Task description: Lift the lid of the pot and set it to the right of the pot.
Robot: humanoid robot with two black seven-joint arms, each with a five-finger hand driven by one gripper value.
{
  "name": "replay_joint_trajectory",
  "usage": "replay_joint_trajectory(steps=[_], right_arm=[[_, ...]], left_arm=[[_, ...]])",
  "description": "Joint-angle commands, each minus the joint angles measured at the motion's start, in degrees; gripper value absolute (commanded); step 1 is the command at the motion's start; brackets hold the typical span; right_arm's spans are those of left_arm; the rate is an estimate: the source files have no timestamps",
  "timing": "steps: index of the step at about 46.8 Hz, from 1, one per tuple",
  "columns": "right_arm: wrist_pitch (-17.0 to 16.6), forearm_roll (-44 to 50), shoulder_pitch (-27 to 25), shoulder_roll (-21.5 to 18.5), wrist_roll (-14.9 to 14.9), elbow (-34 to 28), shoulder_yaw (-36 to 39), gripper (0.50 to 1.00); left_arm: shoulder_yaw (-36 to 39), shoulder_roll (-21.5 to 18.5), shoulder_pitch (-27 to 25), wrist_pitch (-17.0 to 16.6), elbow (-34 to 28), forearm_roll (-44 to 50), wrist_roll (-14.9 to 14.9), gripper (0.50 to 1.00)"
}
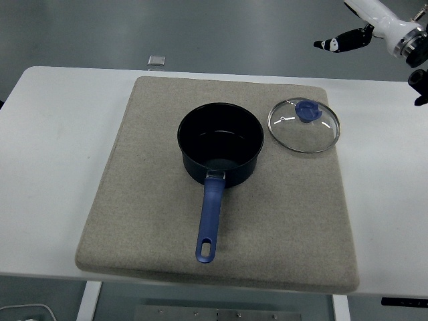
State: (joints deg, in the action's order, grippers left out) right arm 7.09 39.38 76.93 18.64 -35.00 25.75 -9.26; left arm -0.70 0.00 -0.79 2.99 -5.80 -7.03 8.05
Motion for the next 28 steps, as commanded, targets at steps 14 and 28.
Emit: replay_joint_trajectory(steps=[14, 28], right_arm=[[-2.95, -6.58, -0.02, 0.0, 0.0, 0.0, 0.12, 0.901], [-7.52, -18.54, 0.07, 0.0, 5.03, 0.0, 0.03, 0.901]], left_arm=[[0.0, 0.0, 0.0, 0.0, 0.0, 0.0, 0.04, 1.0], [0.0, 0.0, 0.0, 0.08, 0.0, 0.0, -0.05, 1.0]])
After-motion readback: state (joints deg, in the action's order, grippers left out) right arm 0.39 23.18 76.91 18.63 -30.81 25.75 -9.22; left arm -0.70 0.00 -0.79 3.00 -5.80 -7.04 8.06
